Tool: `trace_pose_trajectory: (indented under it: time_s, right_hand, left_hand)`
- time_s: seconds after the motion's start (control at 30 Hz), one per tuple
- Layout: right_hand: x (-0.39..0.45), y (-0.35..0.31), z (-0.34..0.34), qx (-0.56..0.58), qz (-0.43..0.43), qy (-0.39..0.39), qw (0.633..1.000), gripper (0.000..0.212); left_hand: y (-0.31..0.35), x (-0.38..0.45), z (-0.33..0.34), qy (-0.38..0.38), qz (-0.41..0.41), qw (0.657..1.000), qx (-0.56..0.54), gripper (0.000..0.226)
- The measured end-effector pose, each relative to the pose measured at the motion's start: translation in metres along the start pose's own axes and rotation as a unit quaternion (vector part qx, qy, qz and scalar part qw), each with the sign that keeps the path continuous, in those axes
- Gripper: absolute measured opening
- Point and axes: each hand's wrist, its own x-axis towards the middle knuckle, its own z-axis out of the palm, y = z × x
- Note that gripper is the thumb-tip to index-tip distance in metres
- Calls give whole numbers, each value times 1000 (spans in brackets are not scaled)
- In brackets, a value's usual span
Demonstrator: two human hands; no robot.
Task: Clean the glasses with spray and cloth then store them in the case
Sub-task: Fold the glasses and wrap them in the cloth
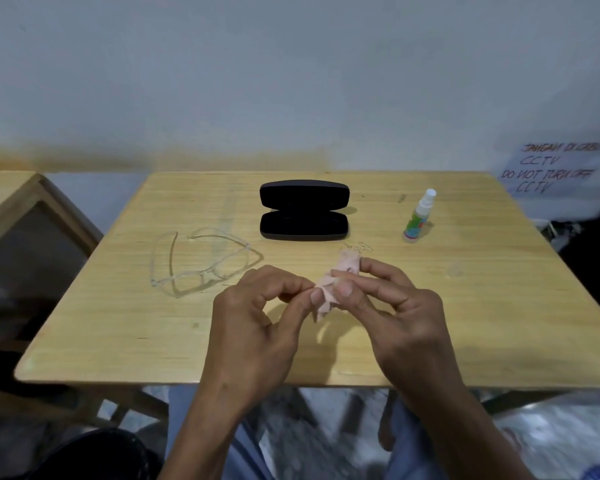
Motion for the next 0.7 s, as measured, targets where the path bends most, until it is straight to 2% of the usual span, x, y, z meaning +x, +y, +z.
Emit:
trace_pose_trajectory:
  time_s: [0.1,0.23,0.43,0.57,0.7]
  right_hand:
    - [0,2,-4,-61,-13,33,998,13]
    - [4,3,-11,-69,-48,51,995,7]
    - [11,-2,-21,11,-34,26,999,9]
    - [14,-1,-27,7,-26,36,999,4]
    - [15,-4,-29,12,-31,41,999,8]
  left_hand:
    - [0,-1,-5,-18,-3,1000,17,12]
    - [0,1,-7,-6,-29,999,29,12]
    - [-2,6,-16,14,-65,997,39,15]
    - [-3,9,-19,33,-66,996,50,22]
    - [-3,11,-19,37,-61,995,67,23]
